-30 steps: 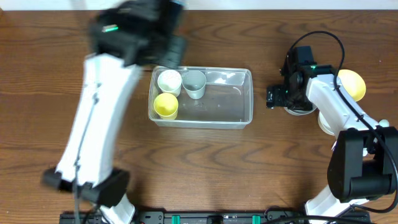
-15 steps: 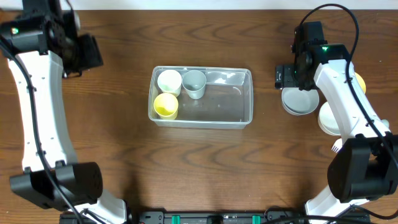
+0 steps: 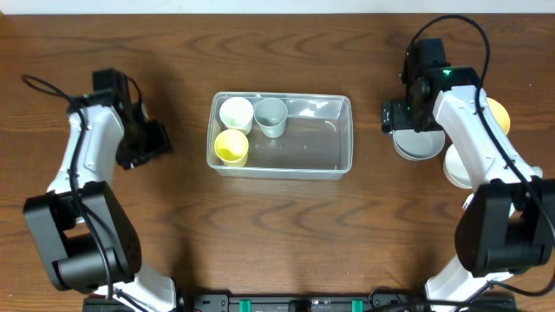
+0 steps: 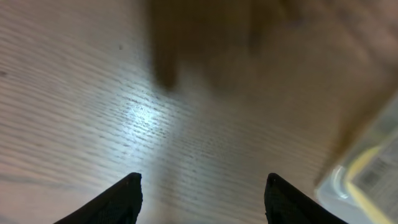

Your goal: Pack container

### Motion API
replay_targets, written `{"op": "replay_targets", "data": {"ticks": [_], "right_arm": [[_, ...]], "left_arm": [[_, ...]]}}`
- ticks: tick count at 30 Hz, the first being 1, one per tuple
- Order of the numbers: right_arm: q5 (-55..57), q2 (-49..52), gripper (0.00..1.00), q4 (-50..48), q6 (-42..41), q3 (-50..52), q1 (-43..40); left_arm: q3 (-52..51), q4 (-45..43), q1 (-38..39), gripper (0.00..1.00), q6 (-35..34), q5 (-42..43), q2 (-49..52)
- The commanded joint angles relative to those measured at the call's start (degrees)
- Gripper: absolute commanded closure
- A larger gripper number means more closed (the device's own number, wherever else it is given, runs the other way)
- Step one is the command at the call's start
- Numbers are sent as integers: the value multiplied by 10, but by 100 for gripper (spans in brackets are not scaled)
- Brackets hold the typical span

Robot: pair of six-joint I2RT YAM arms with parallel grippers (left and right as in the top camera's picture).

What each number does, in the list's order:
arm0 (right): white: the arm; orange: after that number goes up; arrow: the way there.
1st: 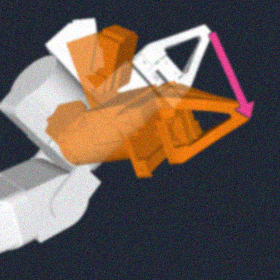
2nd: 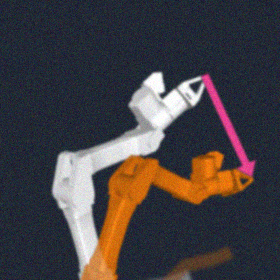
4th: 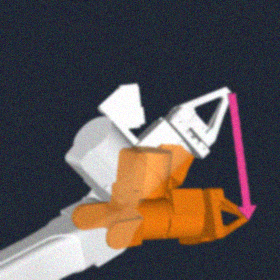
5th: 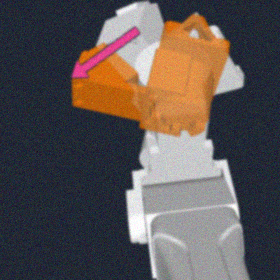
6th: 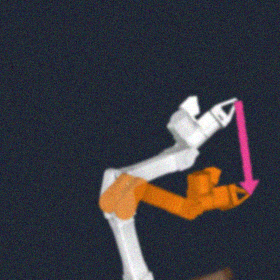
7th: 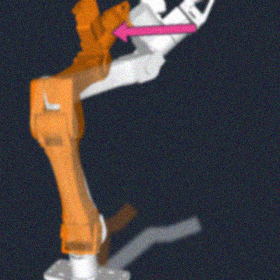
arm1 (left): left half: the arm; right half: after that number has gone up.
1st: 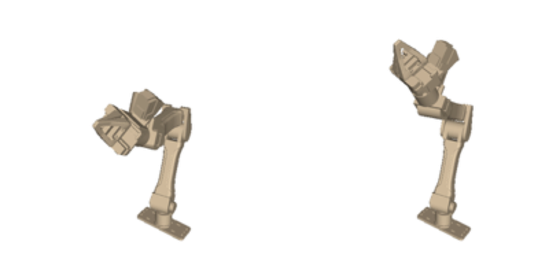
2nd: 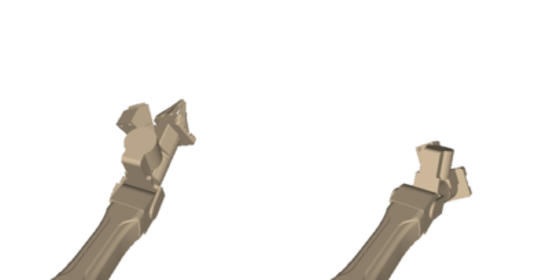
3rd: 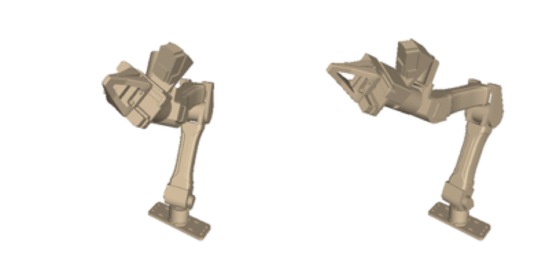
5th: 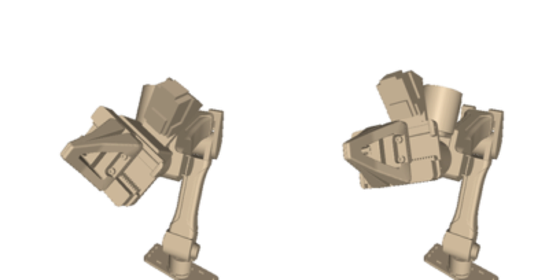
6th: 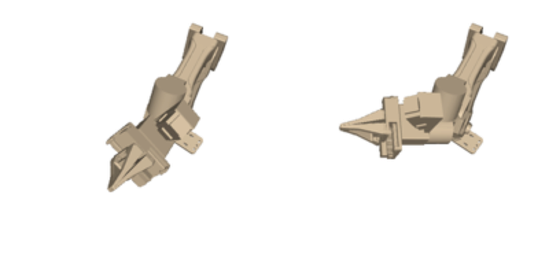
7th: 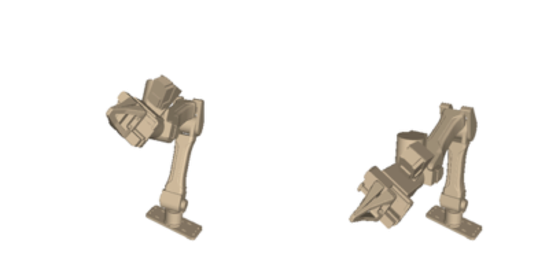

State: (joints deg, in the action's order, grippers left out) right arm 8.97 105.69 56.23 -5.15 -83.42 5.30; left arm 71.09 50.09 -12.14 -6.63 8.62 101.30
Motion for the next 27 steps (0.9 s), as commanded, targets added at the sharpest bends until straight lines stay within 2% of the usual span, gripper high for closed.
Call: {"op": "replay_targets", "data": {"ticks": [1,7,12,16,20,23,25,27], "right_arm": [[2,18,1,-2,14,9,-7],[-6,43,1,-6,14,10,-7],[-7,60,2,-10,14,11,-6],[-7,79,2,-12,14,11,-6],[-24,96,2,-15,14,11,-5],[-24,101,9,-18,13,11,-3],[-24,101,24,-21,13,11,-2],[-24,101,44,-24,9,11,-2]], "left_arm": [[-43,-31,24,37,-10,-10,-90],[-117,-56,75,36,-17,-33,-274],[-141,-40,83,30,-18,-33,-408],[-149,-23,83,24,-18,-33,-459],[-154,-22,83,19,-18,-33,-462],[-154,-22,83,14,-18,-33,-450],[-154,-22,83,12,-18,-33,-438],[-154,-22,83,12,-18,-33,-426]]}}
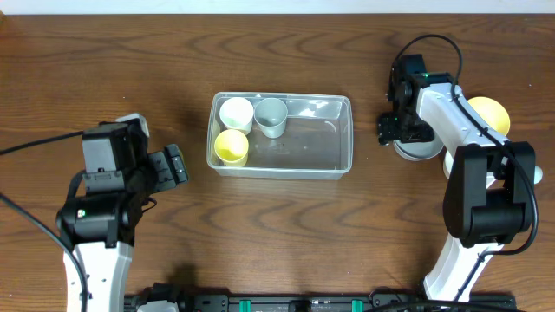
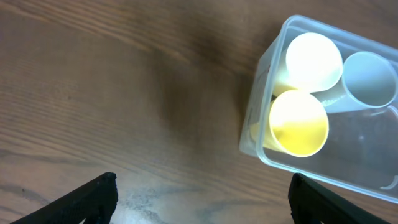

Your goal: Pack container

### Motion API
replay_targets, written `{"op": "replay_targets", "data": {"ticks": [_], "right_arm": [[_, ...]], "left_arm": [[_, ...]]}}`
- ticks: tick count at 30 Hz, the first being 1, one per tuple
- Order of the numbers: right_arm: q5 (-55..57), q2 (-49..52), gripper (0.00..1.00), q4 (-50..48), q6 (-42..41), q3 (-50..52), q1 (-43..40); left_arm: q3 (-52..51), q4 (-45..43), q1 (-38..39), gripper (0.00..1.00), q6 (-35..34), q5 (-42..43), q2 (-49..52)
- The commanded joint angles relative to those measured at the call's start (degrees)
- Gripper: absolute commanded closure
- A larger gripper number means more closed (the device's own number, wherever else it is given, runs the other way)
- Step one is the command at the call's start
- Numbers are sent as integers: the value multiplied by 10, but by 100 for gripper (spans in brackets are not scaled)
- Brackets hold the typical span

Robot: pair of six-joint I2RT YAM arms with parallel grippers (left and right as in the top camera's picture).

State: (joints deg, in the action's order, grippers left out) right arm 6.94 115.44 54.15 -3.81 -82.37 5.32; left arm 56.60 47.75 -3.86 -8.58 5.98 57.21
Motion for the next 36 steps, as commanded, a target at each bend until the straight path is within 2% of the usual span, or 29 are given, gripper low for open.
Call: {"op": "replay_targets", "data": {"ticks": [1,5,11,15,25,32,36], "right_arm": [[-3,3,54,-4,-4,0,-3],[-3,3,70,-6,-19,0,-3],[-3,3,84,-12,-26,0,-3],[-3,3,98,-14,-26,0,0],[-3,2,99,-19,-21,-15,7],[-18,-38,99,58,18,-138,53],[-79,-78,99,73,56,-193,97]], "left_arm": [[-9,2,0,12,1,-6,20],[-9,2,0,12,1,-6,34],[-9,0,0,12,1,-6,35],[-9,0,0,12,1,-6,35],[-9,0,0,12,1,-6,35],[-9,0,0,12,1,-6,35],[-9,0,0,12,1,-6,35]]}}
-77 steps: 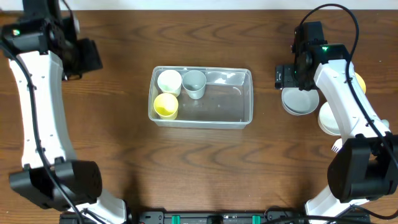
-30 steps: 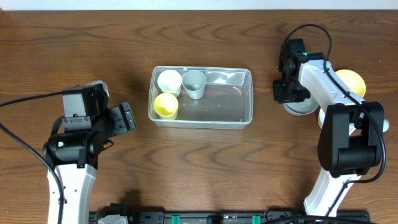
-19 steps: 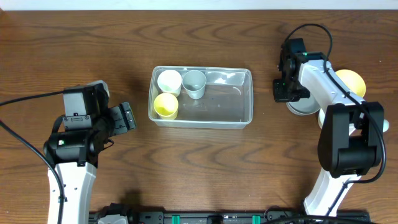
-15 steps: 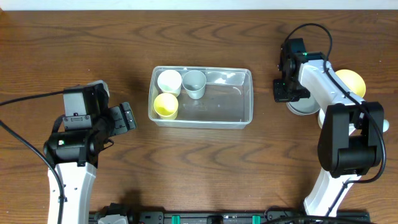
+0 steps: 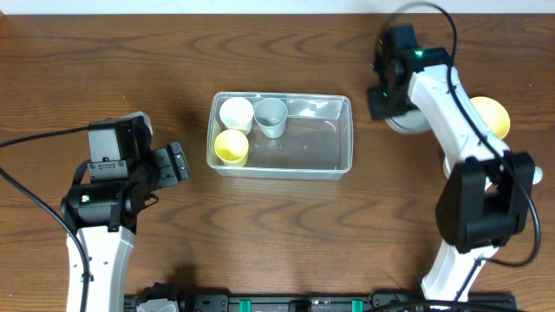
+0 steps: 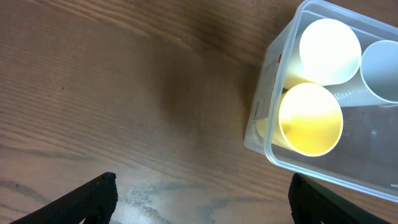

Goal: Pack container
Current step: 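Carry the grey bowl with the right gripper into the container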

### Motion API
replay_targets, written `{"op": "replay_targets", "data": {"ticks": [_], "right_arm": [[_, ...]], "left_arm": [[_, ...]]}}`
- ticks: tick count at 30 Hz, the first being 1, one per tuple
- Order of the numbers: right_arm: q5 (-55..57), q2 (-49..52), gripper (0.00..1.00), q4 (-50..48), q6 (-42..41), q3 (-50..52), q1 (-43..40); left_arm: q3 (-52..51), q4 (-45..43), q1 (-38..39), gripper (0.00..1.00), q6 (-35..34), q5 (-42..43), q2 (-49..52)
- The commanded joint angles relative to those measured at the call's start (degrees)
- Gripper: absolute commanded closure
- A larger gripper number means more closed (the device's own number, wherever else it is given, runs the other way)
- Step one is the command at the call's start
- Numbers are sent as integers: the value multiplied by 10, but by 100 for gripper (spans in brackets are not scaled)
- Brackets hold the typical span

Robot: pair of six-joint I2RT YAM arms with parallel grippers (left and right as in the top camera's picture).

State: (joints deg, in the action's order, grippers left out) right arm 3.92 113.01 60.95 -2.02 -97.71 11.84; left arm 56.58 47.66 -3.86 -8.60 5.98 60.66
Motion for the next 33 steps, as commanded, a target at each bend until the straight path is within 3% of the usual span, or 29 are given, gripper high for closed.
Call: {"op": "replay_targets", "data": {"ticks": [1,15,33], "right_arm": [[-61,-62,99,5,49,-46,45],[-72,-65,99,-5,69,-10,198],[-71,-60,93,-130,104,147,206]], "left_arm": [[-9,1,0,12,1,-6,0],[-9,1,0,12,1,-6,0],[-9,3,0,12,1,-6,0]]}}
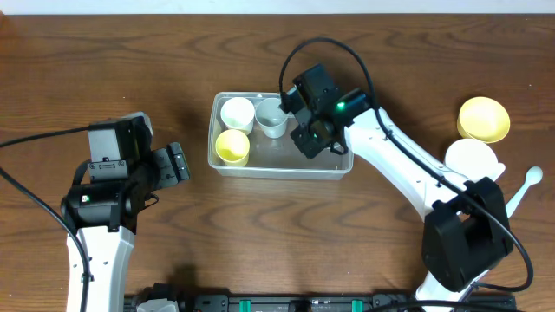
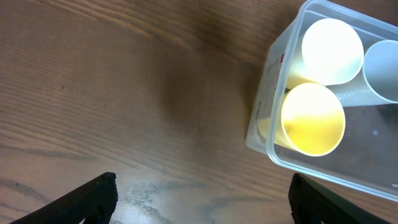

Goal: Pack container
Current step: 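Carry the grey bowl with the right gripper into the container, then lower the grey bowl into the container and open the right gripper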

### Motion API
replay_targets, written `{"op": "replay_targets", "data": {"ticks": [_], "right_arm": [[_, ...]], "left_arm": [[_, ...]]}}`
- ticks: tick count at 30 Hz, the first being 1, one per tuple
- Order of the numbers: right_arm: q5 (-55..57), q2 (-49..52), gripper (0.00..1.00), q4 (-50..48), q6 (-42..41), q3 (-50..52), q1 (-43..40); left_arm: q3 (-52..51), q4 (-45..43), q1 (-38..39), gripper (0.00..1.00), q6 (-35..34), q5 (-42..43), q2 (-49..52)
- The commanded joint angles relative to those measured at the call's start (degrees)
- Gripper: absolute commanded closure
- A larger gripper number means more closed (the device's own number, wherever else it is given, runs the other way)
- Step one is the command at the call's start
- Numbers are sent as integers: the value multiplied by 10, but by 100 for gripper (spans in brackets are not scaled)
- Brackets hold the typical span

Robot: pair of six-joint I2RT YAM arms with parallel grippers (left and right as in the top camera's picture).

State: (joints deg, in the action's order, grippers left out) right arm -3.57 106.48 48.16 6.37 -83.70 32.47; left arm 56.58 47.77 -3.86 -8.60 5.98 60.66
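A clear plastic container (image 1: pixel 343 165) stands mid-table and also shows at the right of the left wrist view (image 2: pixel 267 134). At its left end are a white cup (image 1: pixel 236 113), a pale grey cup (image 1: pixel 271 116) and a yellow cup (image 1: pixel 231 146). My right gripper (image 1: pixel 314 134) reaches into the container's middle, shut on a grey bowl (image 1: pixel 335 144) that is mostly hidden under the hand. My left gripper (image 1: pixel 176 163) hovers left of the container, open, with nothing between its fingers (image 2: pixel 93 198).
A yellow bowl (image 1: pixel 483 119), a white bowl (image 1: pixel 473 160) and a white spoon (image 1: pixel 523 184) lie at the table's right edge. Bare wood lies between my left gripper and the container.
My right gripper has moved from beyond the container's far right corner to over its middle. The grey bowl has left its place at the right. The left arm has not moved.
At first my left gripper was low over the table at far left and my right gripper was at the grey bowl. Then the left arm had drawn back to face the container. Later the right gripper was near the container's corner, and now it is inside it.
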Motion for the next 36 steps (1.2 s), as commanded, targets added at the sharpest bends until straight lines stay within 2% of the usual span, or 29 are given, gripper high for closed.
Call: {"op": "replay_targets", "data": {"ticks": [1,8,11,14,16,25,34,36], "right_arm": [[6,5,92,-2,21,7,-2],[38,5,91,-2,21,7,-17],[38,5,87,-3,21,7,-21],[38,5,71,-4,21,7,-22],[38,5,50,-3,21,7,-22],[38,5,37,-4,21,7,-22],[26,2,32,-19,-5,-2,-22],[4,2,53,-10,-5,-2,-21]], "left_arm": [[-9,2,0,12,1,-6,0],[-9,2,0,12,1,-6,0],[-9,2,0,12,1,-6,0],[-9,1,0,12,1,-6,0],[-9,2,0,12,1,-6,0],[-9,1,0,12,1,-6,0],[-9,2,0,12,1,-6,0],[-9,1,0,12,1,-6,0]]}}
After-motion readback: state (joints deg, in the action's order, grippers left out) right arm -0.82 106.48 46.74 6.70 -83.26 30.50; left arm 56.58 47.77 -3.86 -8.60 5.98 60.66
